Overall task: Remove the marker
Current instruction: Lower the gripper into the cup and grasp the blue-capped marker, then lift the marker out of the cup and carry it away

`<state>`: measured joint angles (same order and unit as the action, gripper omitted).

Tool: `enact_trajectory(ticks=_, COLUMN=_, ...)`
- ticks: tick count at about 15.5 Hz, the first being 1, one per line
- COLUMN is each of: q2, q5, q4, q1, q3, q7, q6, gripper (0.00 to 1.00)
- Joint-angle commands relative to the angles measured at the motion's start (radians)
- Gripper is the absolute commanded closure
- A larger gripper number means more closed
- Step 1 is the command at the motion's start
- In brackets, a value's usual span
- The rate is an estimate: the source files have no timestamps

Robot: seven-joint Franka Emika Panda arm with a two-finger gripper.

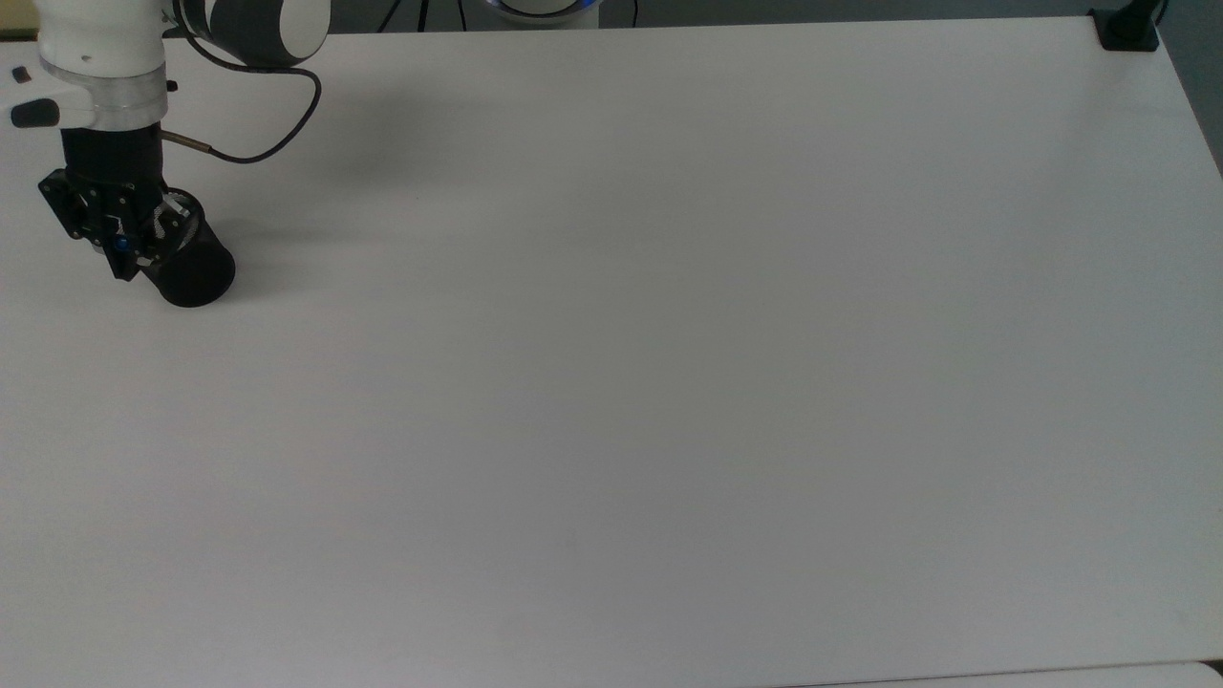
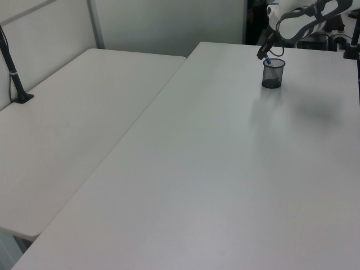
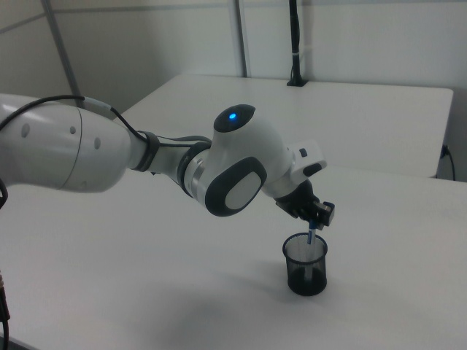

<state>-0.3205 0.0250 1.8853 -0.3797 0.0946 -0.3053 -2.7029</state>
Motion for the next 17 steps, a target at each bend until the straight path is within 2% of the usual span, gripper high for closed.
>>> enact_trajectory(ticks=1, q2=0.044, q5=-0.016, q4=0.014, q1=0.005, q3=-0.006, q7=0.029, q6=-0.017, gripper=0.91)
enact_trajectory(ticks=6, q2=0.147, q5=-0.016, q4=0.009, q1=0.010, q3=-0.012, q7=0.051, q6=0.032, gripper=0.91)
enact_trajectory(ticks=10, q2=0.224, q5=-0.017, q4=-0.103, q1=0.010, q3=-0.048, q7=0.051, q6=0.312, gripper=0.91)
enact_trajectory(ticks=13, q2=0.277, q5=-0.017, q4=-0.167, q1=0.010, q3=-0.111, q7=0.049, q6=0.567, gripper=0.91)
enact_trajectory(ticks=17, q2=0.275, q5=-0.017, q4=-0.155, q1=0.010, q3=-0.235, q7=0.058, q6=0.790, gripper=0.91)
